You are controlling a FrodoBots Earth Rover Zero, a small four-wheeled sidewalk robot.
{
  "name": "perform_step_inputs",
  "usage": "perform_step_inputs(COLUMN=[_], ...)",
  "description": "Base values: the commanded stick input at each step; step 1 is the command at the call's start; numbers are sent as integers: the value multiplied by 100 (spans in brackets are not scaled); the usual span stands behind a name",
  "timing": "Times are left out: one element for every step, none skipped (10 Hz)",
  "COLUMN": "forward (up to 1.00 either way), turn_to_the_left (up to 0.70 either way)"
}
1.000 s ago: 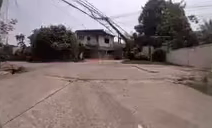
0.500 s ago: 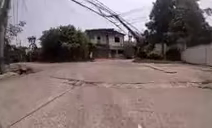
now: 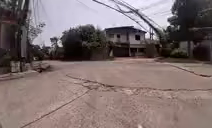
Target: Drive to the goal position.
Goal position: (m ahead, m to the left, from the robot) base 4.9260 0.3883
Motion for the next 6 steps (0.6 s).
perform_step_inputs(forward=[100, 100, 100, 100, 100, 100], turn_to_the_left=[43, 13, 3, 3, 3, 3])
